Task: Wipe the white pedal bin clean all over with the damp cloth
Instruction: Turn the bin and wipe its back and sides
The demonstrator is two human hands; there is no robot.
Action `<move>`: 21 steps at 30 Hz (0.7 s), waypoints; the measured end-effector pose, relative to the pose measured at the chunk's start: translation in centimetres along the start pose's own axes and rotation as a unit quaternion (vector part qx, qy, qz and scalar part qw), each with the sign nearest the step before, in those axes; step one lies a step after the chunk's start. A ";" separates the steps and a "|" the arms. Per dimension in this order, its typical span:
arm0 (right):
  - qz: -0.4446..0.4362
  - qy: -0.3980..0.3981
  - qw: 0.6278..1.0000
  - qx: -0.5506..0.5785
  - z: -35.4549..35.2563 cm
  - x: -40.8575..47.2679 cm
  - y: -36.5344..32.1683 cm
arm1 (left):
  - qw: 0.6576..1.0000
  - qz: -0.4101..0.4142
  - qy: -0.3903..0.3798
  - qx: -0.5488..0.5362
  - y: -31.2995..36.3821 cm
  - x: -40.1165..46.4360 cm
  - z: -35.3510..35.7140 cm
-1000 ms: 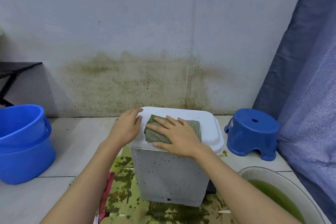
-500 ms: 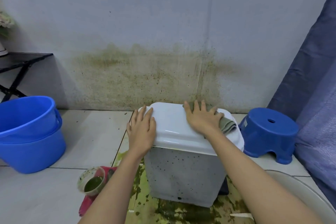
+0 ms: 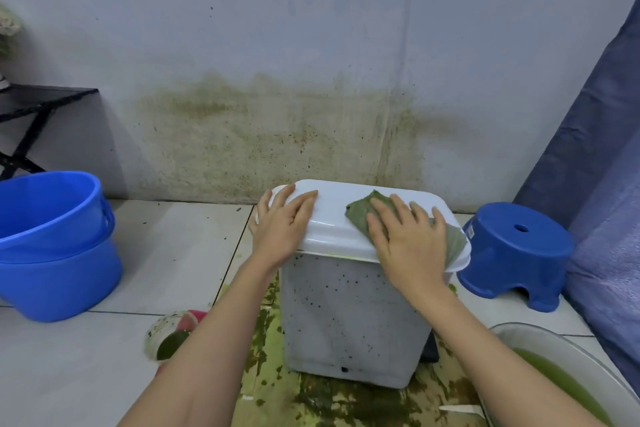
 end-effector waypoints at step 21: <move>-0.106 0.092 0.990 -0.026 8.3 2.9 -4.9 | 0.997 0.030 0.038 -0.066 -0.8 9.8 2.1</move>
Point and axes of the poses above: each hand's wrist, its own x-axis towards the middle knuckle, its own z-axis out of the palm, y = z × x, the point moved 3 cm from there along x, towards the middle knuckle, and after that the axes turned 1 degree about -z, right-handed, at the moved point
